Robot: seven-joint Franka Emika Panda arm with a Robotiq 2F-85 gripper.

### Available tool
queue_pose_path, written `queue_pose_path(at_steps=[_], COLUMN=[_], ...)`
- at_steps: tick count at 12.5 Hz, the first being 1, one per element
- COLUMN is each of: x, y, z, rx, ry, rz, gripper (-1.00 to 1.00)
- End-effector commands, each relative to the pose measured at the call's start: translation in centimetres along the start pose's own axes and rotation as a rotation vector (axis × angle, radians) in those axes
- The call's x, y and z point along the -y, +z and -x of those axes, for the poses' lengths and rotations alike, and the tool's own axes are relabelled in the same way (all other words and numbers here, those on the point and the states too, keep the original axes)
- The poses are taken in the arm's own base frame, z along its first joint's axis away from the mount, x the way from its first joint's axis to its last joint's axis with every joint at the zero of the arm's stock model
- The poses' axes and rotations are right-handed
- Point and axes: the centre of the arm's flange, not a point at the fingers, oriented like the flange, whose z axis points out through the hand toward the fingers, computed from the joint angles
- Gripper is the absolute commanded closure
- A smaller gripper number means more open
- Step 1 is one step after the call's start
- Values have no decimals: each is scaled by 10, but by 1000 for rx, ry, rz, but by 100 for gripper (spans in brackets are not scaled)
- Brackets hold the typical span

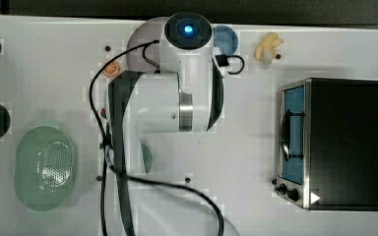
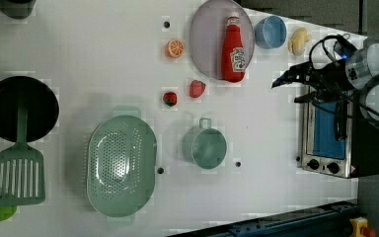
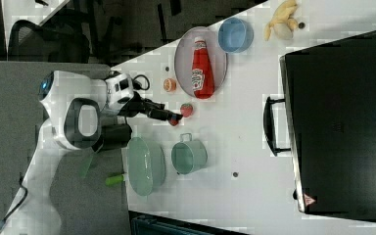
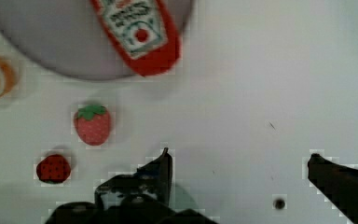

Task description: Pick ketchup from plate and place it on table.

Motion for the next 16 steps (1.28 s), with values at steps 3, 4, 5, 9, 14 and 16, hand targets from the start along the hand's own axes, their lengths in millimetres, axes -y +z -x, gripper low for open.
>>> queue_pose_path(at_steps=[3,4,5,9,14,16], x=[29,38,47,69,80,82], y=[11,20,31,72,131,146], z=[-41,-49,-57,-85,-105,-110], rx=[-72,-100,-134,-226,-245,-240], ry=[-289,-333,-370,-426,-430,-437], rz=[-11,-5,10,27,-7,0], gripper=[-100,-100,-100,-100,-100,-100])
